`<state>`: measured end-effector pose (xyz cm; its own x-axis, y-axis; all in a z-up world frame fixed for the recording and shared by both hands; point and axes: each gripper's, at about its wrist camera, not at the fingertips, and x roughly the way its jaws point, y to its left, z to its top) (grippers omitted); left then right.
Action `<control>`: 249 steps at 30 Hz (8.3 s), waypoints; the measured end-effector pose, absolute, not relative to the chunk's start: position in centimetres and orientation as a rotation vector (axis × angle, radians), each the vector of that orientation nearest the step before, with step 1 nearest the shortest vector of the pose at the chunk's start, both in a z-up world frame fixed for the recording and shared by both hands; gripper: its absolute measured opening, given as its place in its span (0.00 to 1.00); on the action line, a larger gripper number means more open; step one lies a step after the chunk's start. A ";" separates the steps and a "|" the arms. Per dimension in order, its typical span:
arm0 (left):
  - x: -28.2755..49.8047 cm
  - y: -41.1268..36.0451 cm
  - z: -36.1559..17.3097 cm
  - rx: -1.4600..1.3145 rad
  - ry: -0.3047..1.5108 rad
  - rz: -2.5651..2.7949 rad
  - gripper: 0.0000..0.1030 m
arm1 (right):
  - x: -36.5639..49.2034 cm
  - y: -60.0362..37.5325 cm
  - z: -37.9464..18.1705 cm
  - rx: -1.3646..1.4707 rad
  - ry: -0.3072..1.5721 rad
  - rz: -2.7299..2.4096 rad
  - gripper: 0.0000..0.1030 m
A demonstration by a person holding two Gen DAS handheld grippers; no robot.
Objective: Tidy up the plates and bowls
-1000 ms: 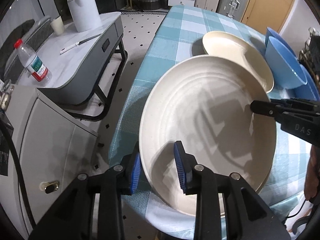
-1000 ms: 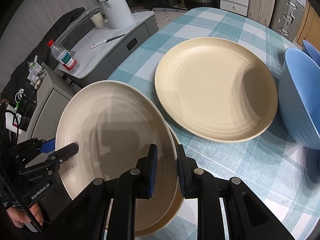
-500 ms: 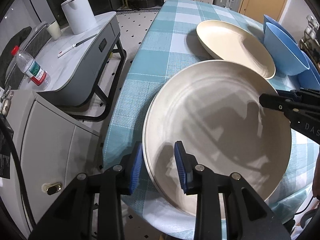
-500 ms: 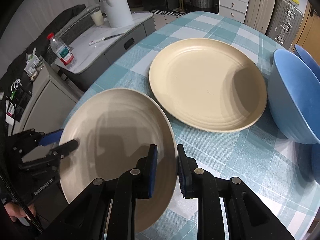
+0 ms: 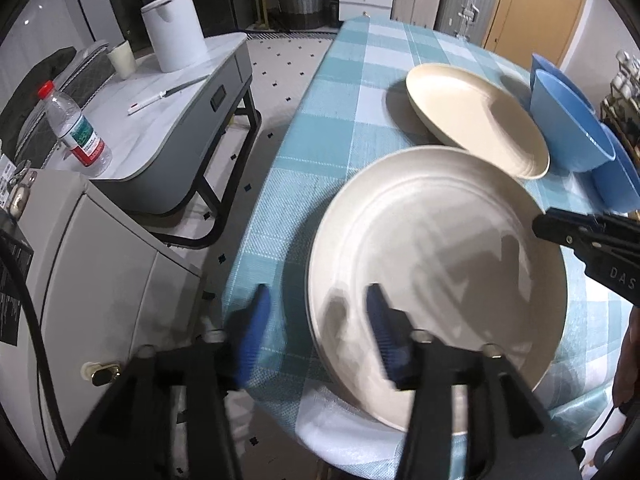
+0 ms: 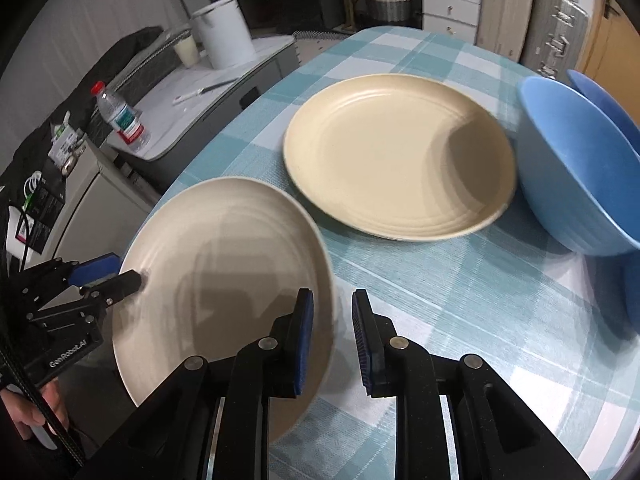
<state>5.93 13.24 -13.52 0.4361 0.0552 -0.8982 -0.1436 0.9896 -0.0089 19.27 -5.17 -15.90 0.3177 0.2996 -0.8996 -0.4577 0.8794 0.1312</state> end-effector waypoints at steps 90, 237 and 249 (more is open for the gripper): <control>1.1 -1.9 -4.6 0.061 0.550 0.027 1.00 | 3.6 -20.7 -5.8 0.022 0.540 0.140 0.99; 25.5 17.4 -15.4 -0.053 1.163 -0.099 0.08 | 24.8 -9.0 -1.5 0.192 0.826 0.756 0.99; 25.5 16.9 -15.4 -0.040 1.154 -0.071 0.09 | 18.6 -9.7 6.9 0.272 0.679 0.825 0.99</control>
<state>25.46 16.94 -15.35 0.4030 -0.0768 -0.9120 0.0353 0.9970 -0.0683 18.64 -9.75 6.88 0.4845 0.7513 -0.4481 -0.5845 0.6591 0.4732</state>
